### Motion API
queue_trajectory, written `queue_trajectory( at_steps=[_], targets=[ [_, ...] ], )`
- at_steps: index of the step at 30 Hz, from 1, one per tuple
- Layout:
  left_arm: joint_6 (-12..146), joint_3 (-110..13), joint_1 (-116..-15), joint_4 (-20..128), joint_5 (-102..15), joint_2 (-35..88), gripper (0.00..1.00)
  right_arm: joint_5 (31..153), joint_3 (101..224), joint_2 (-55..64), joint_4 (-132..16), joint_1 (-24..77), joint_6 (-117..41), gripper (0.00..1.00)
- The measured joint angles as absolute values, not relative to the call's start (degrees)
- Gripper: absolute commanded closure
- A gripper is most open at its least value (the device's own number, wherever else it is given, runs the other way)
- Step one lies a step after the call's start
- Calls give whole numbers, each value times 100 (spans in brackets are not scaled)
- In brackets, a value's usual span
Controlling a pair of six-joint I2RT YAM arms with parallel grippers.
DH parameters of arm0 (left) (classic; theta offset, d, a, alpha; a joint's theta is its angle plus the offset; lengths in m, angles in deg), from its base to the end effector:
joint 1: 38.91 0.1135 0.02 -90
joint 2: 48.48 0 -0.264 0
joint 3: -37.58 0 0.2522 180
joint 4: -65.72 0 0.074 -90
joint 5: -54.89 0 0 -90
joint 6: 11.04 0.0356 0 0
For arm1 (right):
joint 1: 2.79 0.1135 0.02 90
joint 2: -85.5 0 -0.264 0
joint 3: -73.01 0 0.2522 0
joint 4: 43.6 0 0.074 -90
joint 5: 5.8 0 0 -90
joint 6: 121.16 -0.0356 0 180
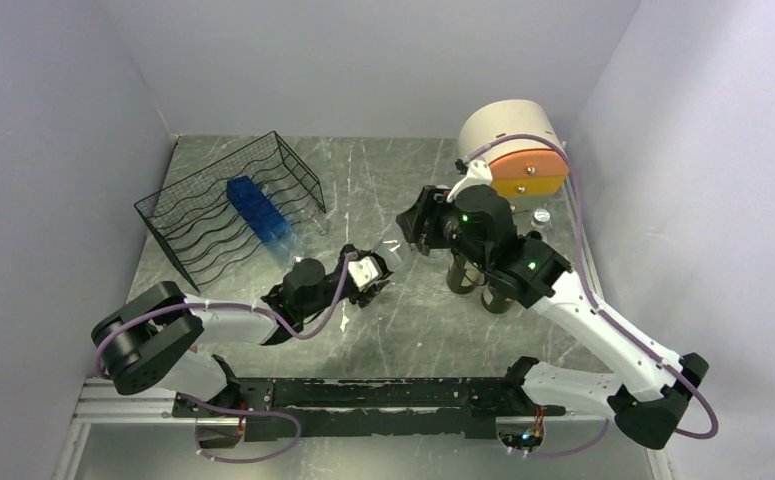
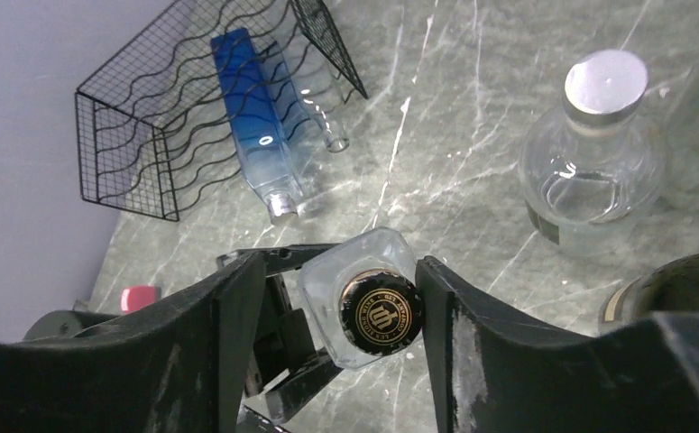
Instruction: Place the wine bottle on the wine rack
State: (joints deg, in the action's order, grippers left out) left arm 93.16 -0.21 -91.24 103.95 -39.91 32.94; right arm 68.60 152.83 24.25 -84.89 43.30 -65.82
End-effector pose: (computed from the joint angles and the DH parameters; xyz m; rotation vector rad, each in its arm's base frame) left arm 0.1640 -0.2172 0.1902 0.9841 1.3822 -0.5711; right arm 0.1678 0.1605 0.3834 -0.0178 2.0106 0.6541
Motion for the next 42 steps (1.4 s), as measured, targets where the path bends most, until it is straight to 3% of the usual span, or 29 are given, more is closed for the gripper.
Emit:
queue_trajectory(
  at_steps=[13,22,42],
  targets=[
    [11270,-578,-9124,9411,-4144,3255,93,6701,16299,2831,-9117,4330,-5734,24],
    [13285,-1946,-9124,8567,-4516,2877,93,6823,17082,2687,-9925,4330,-4691,16],
    [16146,-2853,-9096,7149,-4678,2803,93,7555,17075,2532,-10463,4332,-4252,12]
  ],
)
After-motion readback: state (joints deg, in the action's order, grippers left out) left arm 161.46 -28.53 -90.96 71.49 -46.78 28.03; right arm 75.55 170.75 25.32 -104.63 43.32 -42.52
